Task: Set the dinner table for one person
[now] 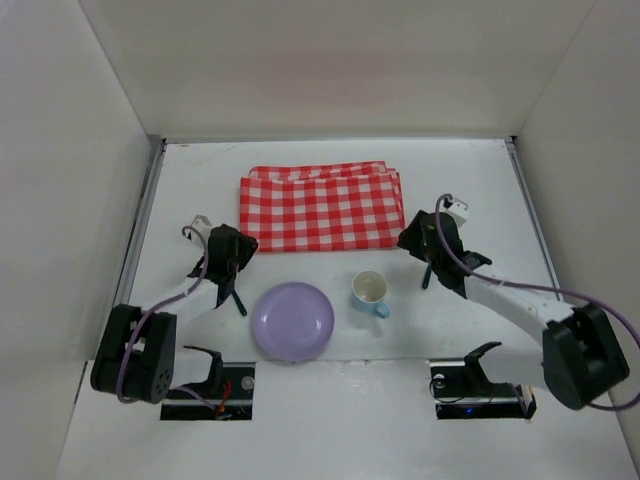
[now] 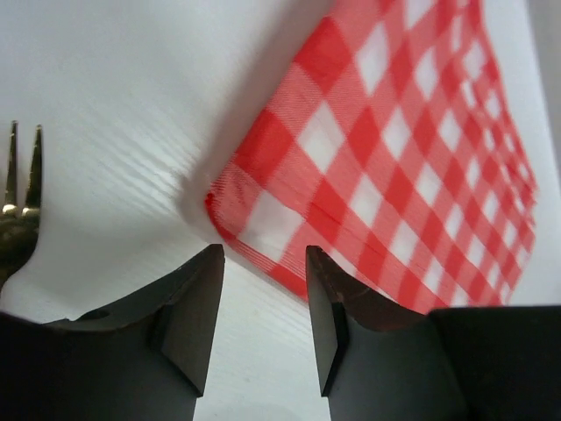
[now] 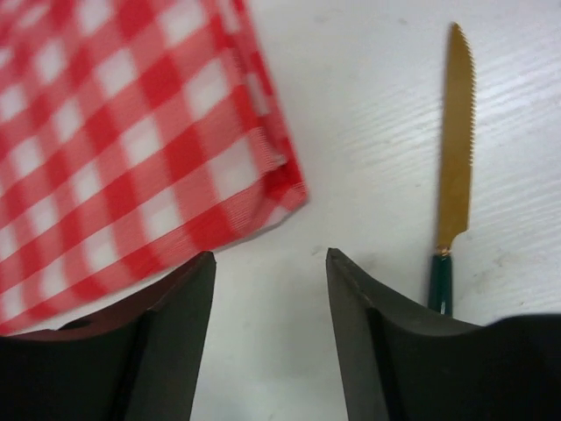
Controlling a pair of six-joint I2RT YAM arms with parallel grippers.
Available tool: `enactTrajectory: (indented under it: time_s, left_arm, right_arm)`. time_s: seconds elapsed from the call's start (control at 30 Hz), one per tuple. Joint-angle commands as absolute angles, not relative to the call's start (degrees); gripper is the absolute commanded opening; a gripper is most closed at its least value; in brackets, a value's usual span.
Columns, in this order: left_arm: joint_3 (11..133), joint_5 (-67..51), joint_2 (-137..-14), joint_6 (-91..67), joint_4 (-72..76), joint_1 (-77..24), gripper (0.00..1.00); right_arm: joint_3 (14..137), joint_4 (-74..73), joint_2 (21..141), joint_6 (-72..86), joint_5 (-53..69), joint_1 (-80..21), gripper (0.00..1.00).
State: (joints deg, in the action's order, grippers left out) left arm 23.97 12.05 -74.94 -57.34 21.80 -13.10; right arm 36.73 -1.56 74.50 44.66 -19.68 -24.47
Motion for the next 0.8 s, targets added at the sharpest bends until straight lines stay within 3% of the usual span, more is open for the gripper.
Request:
enactTrajectory:
  time_s: [0.0, 0.17, 0.27, 0.33, 0.37, 0.47, 0.6, 0.77]
  left_arm:
    - [23.8, 12.7, -68.1, -54.2, 21.0, -14.3, 0.41]
    - [23.4, 14.3, -59.3, -49.3, 21.0, -19.5, 0.41]
    - [22.9, 14.9, -55.6, -45.4, 22.2, -23.3, 0.36]
    - [22.5, 15.0, -54.4, -43.1, 22.9, -25.3, 0.25]
    - [22.5, 15.1, -54.1, -42.2, 22.5, -26.2, 0.18]
    - [21.8, 16.0, -54.2, -41.3, 22.5, -27.5, 0.08]
    - [21.2, 18.5, -55.9, -41.3, 23.5, -28.6, 0.08]
    - [19.9, 20.3, -58.1, -40.7, 28.3, -29.8, 0.13]
  right_arm:
    - [36.3, 0.6, 64.5, 38.8, -23.6, -29.6, 0.63]
    - [35.4, -2.8, 51.1, 31.3, -25.1, -39.1, 0.66]
    - [35.0, -6.3, 42.3, 29.9, -24.3, -44.7, 0.49]
    - [35.3, -10.5, 38.4, 30.5, -22.9, -47.8, 0.28]
    - [35.6, -12.7, 37.2, 31.4, -22.2, -49.2, 0.22]
    - [35.9, -17.3, 36.0, 32.7, -21.4, -53.9, 0.17]
    - [36.8, -26.1, 37.3, 35.3, -27.4, -56.2, 0.23]
    - [38.8, -33.3, 39.6, 36.4, -28.1, -60.8, 0.62]
